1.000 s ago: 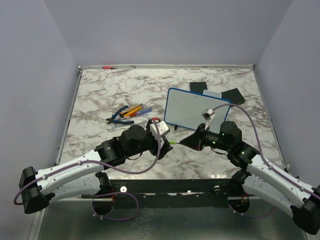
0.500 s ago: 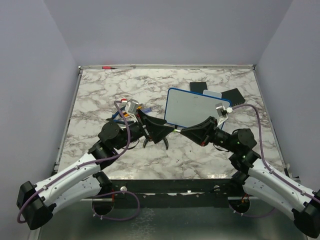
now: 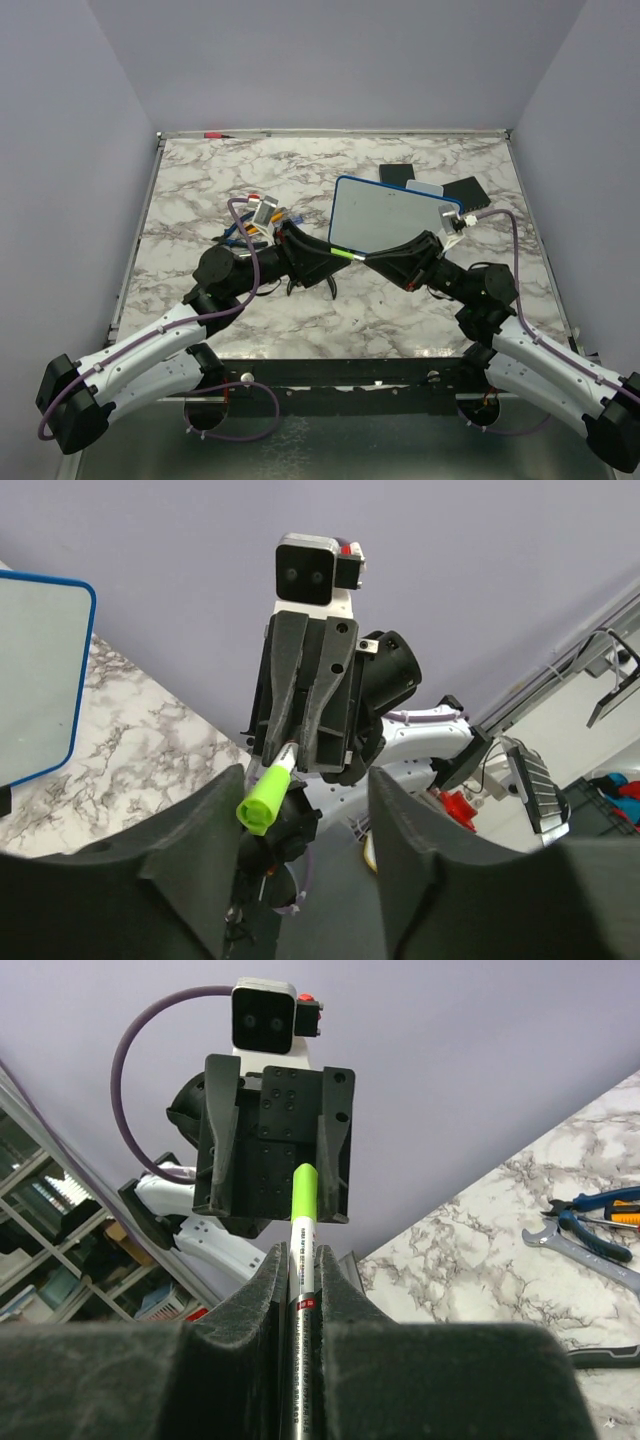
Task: Write a sentence on the whiteboard
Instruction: Open the whiteboard marker at the center of the board.
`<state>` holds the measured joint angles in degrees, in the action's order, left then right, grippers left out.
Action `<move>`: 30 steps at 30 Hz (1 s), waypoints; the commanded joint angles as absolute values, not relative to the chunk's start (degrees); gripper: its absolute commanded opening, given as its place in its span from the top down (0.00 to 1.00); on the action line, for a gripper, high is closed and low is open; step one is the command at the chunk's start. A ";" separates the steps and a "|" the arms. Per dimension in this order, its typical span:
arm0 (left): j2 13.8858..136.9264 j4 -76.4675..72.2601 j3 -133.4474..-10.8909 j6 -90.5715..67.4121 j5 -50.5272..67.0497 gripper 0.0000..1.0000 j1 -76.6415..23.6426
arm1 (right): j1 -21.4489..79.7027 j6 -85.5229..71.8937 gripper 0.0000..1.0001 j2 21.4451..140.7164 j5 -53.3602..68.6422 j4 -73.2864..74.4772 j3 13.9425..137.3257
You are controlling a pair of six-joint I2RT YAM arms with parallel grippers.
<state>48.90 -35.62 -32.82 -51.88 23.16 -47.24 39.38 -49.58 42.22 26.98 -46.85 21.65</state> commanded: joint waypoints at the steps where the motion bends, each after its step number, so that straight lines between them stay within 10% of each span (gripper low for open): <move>1: 48.54 -38.49 -31.82 -52.66 24.27 0.51 -46.97 | 39.58 -51.03 0.99 42.28 25.05 -50.43 20.65; 11: 49.79 -39.46 -31.90 -52.91 25.76 0.57 -47.00 | 39.63 -51.02 0.99 42.54 25.05 -50.47 20.39; 19: 50.45 -39.70 -31.61 -52.97 24.96 0.99 -47.02 | 39.59 -50.83 0.99 42.63 25.38 -49.82 20.46; 30: 47.88 -41.73 -29.69 -53.66 18.00 1.00 -45.37 | 39.64 -48.99 0.99 35.89 21.60 -46.70 17.90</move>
